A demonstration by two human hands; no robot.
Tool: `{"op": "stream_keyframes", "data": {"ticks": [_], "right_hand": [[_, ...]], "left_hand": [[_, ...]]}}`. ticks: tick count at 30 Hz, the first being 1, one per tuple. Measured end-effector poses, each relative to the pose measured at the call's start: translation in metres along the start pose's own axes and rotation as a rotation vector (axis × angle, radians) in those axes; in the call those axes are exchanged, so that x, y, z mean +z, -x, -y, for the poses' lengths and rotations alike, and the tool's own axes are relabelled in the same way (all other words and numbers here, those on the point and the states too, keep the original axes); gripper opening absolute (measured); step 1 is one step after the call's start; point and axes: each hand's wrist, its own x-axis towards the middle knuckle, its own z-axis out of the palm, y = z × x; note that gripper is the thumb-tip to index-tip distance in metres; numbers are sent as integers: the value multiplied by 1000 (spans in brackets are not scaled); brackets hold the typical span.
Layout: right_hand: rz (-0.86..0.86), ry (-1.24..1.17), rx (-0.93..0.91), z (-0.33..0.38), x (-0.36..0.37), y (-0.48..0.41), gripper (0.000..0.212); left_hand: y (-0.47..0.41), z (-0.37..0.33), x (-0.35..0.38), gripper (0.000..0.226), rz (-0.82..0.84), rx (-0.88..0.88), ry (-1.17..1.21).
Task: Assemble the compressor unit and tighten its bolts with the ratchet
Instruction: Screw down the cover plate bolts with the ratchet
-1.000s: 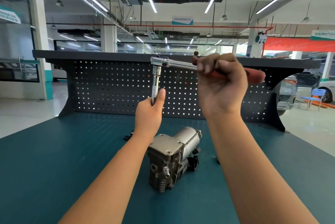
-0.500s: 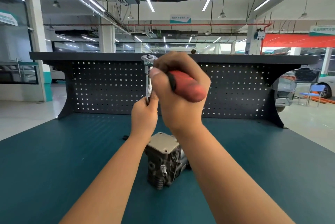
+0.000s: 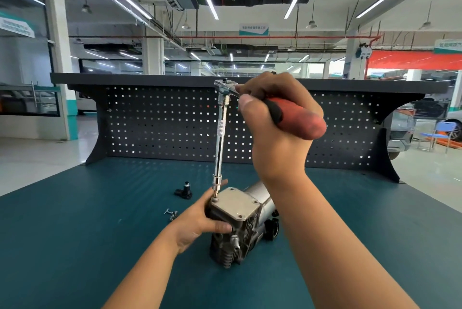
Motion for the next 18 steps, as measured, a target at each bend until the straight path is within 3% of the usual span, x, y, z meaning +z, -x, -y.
{"op": "stream_keyframes", "data": {"ticks": [6, 10, 14, 18], "right_hand": [[-22, -23, -6, 3, -7, 2, 17], [-11, -33, -88, 0, -6, 13, 15], [1, -14, -180, 4, 0, 15, 11], [-34, 63, -242, 9, -4, 14, 11]], "left_hand": [[-8, 9, 4, 113, 19, 68, 101], [-10, 14, 8, 102, -94, 84, 127], [-17, 15, 44, 79, -302, 84, -77], [-23, 19, 69, 93, -457, 49, -206]]}}
